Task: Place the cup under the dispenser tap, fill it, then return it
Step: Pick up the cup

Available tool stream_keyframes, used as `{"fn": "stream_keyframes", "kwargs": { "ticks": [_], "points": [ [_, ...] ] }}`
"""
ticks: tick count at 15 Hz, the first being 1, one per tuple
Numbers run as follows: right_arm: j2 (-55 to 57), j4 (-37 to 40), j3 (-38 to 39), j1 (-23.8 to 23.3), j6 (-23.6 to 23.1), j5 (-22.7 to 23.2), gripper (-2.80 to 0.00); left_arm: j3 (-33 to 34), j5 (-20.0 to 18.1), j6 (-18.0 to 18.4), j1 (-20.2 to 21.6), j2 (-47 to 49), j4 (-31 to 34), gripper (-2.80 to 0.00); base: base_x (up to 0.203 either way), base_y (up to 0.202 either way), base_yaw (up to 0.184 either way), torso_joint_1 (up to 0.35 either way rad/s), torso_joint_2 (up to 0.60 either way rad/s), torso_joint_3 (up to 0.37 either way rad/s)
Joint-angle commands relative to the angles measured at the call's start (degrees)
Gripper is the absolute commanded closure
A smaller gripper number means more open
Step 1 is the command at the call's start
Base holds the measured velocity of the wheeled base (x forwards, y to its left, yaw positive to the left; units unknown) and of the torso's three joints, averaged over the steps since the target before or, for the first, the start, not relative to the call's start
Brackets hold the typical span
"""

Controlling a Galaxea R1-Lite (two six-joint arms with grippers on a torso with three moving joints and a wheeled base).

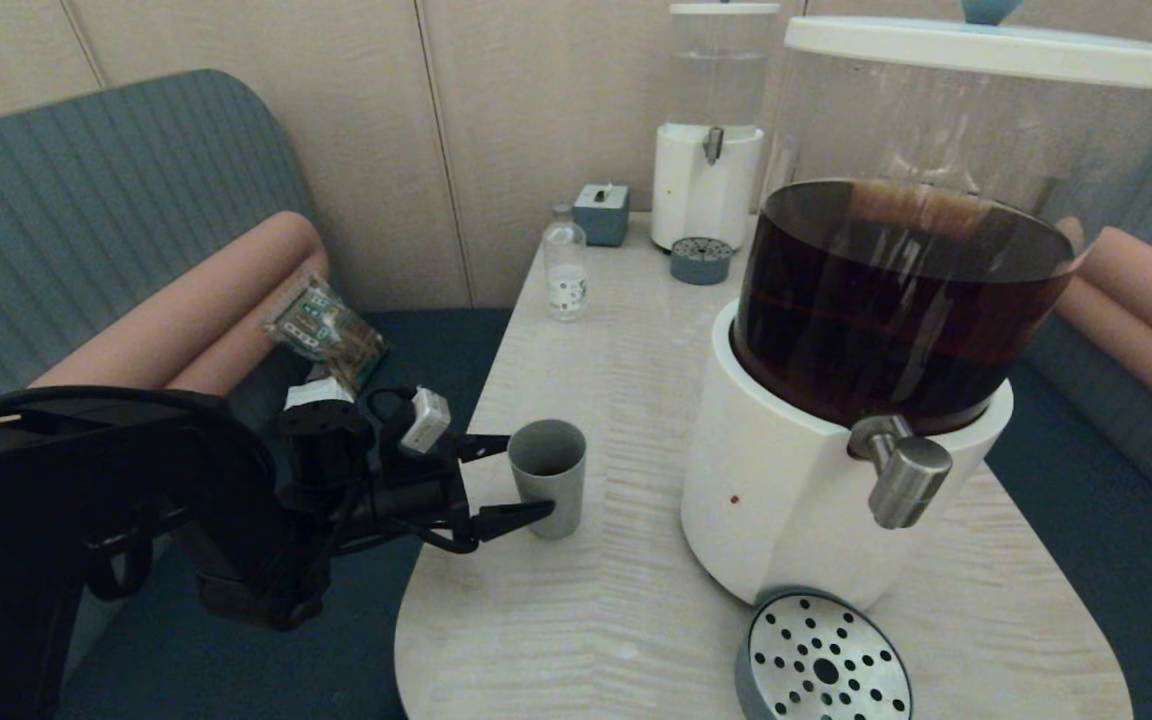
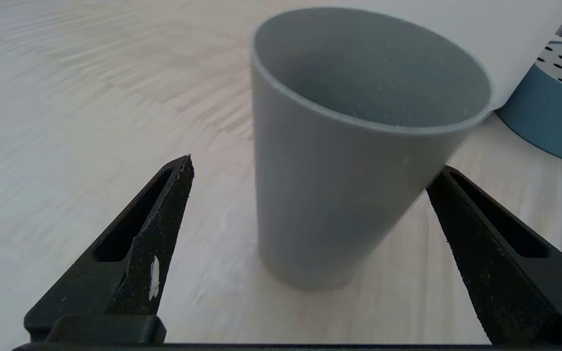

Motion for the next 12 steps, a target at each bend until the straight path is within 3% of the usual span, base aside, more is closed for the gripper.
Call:
{"fn": "stream_keyframes", "kwargs": {
  "ticks": [1, 12],
  "points": [
    [-0.3, 0.0, 0.0, 0.0, 0.0, 0.0, 0.0, -1.1, -0.2, 0.0, -0.9, 1.2, -0.4, -2.8, 0.0, 0.0, 0.0, 0.0, 0.0, 0.0],
    [-0.3, 0.0, 0.0, 0.0, 0.0, 0.0, 0.0, -6.1, 0.2, -0.4, -2.1, 4.4, -0.6, -2.8, 0.0, 0.0, 0.0, 0.0, 0.0, 0.0]
  ]
}}
